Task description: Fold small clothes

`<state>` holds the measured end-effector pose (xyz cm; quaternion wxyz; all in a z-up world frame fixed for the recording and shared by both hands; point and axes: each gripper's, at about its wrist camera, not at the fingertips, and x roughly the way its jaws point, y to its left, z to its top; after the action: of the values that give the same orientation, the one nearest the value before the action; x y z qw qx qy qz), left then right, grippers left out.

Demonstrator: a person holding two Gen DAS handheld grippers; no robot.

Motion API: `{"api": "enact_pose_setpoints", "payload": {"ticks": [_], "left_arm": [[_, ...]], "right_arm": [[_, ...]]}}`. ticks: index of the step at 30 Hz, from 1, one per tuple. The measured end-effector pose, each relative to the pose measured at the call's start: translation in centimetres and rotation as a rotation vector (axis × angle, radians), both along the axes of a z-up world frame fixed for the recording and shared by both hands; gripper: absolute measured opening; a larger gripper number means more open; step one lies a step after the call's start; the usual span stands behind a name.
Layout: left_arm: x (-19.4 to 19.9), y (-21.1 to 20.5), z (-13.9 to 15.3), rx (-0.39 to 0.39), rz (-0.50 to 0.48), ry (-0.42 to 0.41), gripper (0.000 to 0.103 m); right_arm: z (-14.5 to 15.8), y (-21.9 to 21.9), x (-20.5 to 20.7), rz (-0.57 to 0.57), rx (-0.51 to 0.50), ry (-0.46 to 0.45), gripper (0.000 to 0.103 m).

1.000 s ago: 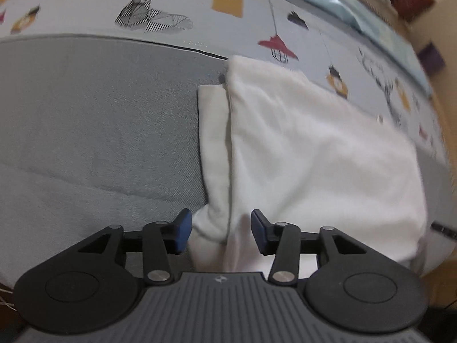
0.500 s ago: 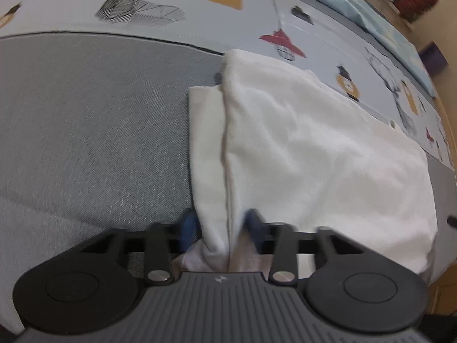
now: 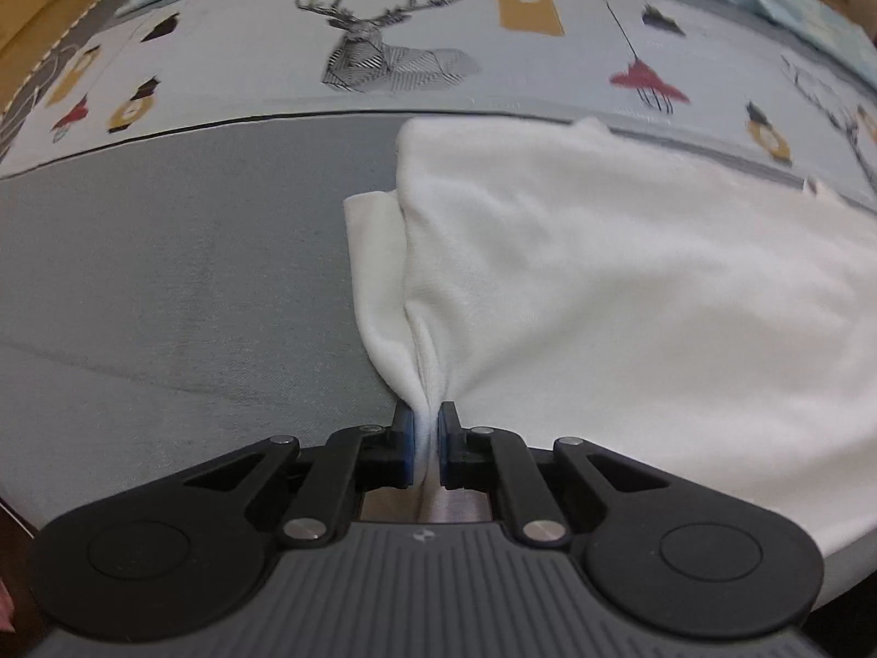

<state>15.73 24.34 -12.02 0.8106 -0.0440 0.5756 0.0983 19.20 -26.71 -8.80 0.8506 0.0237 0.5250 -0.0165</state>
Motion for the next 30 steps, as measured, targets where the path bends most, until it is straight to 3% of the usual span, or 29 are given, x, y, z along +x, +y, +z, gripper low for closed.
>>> {"api": "enact_pose_setpoints", "payload": {"ticks": [3,6,10,14,19,24,26,30], "left_arm": [[-0.4,0.3,2.3,-0.11,0.024,-0.075,0.008],[0.0,-1.4,4.5,-0.311,-0.035,-0.139,0.008],[1.1,-6.6,6.7,-0.464,-0.166,-0.188,0.008],[2.3,-13.6,7.7,-0.596,-0.236,-0.21,0.008],[4.7,-23.2,7.6,-0.693,-0.296,-0.218,0.008],[6.1,-30.9,5.9,-0.713,-0.373,-0.167,0.008],[6.2,-31.5,5.5,-0.749,-0.391,-0.153,0.012],[6.2,-29.3,6.1,-0.685,-0.4,-0.188,0.02]], "right_arm": [[0.0,0.4,-0.1,0.018,-0.001,-0.001,0.027],[0.2,0.2,-0.3,0.024,-0.002,-0.009,0.027],[0.3,-0.8,-0.4,0.018,0.006,-0.016,0.027],[0.4,-1.8,-0.6,0.018,0.009,-0.023,0.027],[0.4,-3.1,-0.6,-0.001,0.025,-0.023,0.027],[0.4,-3.8,-0.7,-0.028,0.051,-0.018,0.027],[0.4,-4.0,-0.6,-0.037,0.065,-0.023,0.027],[0.5,-4.2,-0.5,-0.042,0.109,-0.033,0.027]]}}
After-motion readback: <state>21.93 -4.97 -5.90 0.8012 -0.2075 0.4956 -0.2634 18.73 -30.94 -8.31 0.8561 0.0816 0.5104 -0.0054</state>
